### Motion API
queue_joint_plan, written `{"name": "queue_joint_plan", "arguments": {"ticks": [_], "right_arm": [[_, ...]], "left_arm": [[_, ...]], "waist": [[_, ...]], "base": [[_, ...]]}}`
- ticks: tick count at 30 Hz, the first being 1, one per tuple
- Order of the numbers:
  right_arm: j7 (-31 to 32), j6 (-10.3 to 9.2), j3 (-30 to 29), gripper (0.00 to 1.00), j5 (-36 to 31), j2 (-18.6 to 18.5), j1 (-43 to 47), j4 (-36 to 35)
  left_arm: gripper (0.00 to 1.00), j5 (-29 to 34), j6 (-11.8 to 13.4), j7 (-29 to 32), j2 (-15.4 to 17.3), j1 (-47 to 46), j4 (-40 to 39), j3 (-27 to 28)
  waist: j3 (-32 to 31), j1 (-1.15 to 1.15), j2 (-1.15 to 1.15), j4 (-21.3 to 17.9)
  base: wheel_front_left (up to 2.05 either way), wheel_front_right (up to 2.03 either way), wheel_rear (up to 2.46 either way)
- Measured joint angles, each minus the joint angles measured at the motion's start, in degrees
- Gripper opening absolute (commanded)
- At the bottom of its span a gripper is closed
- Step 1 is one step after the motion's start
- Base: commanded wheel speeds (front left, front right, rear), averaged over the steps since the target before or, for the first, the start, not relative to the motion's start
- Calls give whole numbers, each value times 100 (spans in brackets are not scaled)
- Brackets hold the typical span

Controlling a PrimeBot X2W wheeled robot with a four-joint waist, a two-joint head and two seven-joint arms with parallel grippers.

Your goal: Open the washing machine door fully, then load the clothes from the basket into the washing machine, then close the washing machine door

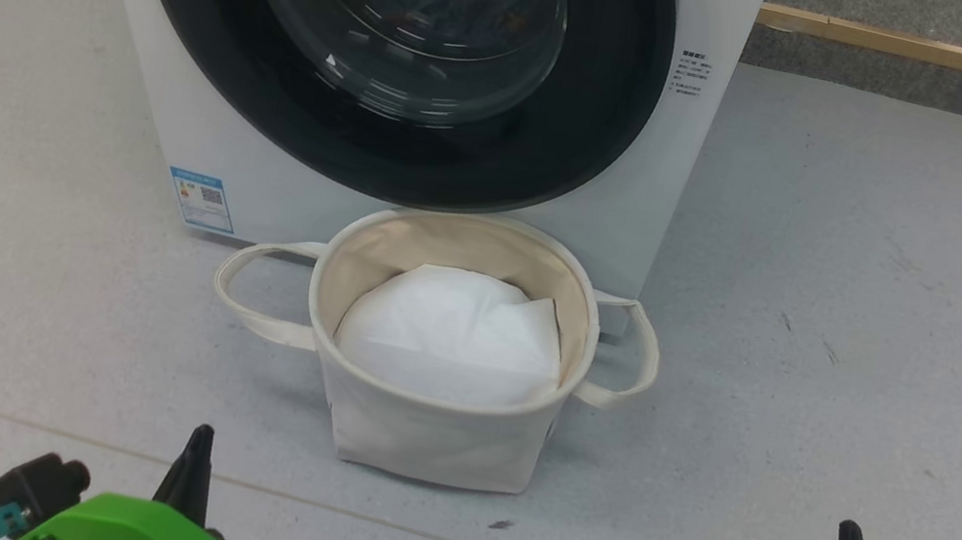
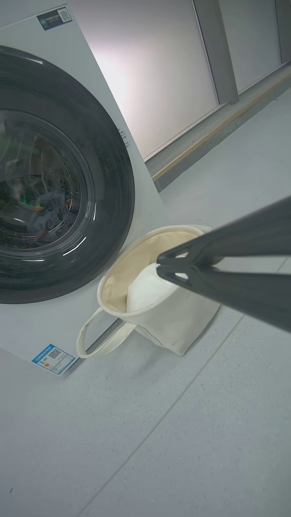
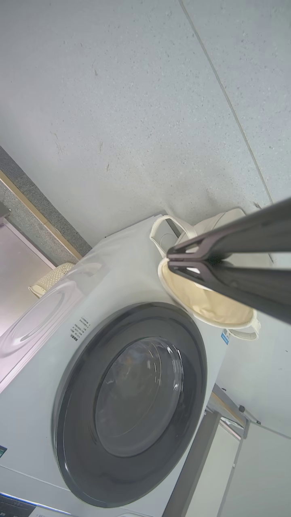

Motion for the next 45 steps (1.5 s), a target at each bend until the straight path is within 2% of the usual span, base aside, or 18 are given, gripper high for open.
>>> {"name": "queue_joint_plan", "arguments": {"ticks": [45], "right_arm": [[732, 0, -302, 0, 2789, 0, -229, 13]], "left_arm": [[0, -2497, -458, 714, -1, 191, -582, 720]], "waist": [[83, 0, 0, -101]], "base": [[0, 0, 0]]}}
